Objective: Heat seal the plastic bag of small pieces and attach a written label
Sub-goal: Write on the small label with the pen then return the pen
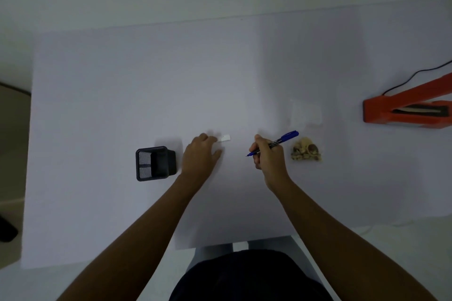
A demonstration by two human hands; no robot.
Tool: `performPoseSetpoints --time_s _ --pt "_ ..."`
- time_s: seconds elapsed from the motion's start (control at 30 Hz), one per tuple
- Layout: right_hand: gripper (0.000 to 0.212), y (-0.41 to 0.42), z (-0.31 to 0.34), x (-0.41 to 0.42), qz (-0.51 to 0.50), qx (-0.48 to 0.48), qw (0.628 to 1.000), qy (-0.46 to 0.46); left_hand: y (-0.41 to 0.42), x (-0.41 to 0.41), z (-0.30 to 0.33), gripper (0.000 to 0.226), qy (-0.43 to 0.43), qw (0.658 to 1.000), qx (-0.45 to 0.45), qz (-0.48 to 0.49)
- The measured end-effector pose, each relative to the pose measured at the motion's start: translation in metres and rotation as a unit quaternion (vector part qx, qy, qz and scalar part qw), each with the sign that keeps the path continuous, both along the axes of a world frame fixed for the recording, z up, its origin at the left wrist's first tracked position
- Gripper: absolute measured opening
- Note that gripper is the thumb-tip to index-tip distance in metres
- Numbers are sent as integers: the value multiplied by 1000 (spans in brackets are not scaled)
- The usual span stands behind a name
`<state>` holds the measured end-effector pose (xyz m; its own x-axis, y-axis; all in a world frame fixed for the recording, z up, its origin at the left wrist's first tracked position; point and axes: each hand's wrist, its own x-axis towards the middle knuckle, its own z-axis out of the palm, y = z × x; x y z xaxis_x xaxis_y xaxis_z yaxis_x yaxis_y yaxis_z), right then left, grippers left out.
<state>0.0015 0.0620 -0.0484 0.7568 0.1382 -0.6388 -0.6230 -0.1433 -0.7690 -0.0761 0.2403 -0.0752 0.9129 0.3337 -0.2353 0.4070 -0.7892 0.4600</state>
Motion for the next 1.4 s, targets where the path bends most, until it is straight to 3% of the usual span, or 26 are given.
performPoseSetpoints --time_s 0.13,0.33,0.5,0.67,0.73,0.87,1.4 --pt "44 0 -2 6 5 6 1000 -10 -4 33 -11 29 -32 998 12 -45" --pt "43 1 -5 14 23 7 999 -34 3 51 -20 17 -16 985 82 -149" --pt "48 6 -13 15 54 -53 993 -94 2 48 -17 18 -13 973 130 -191" --pt "22 9 -24 15 171 -122 951 -229 -1 41 -18 19 -28 968 143 -202" --pt "12 13 -33 14 215 -111 947 -210 -3 38 -18 18 -36 968 143 -205" --pt "37 15 -52 11 342 -187 889 -239 -6 33 -17 12 -46 967 142 -208" --pt "25 4 -47 7 330 -184 851 -365 -14 3 -17 13 -59 966 98 -230"
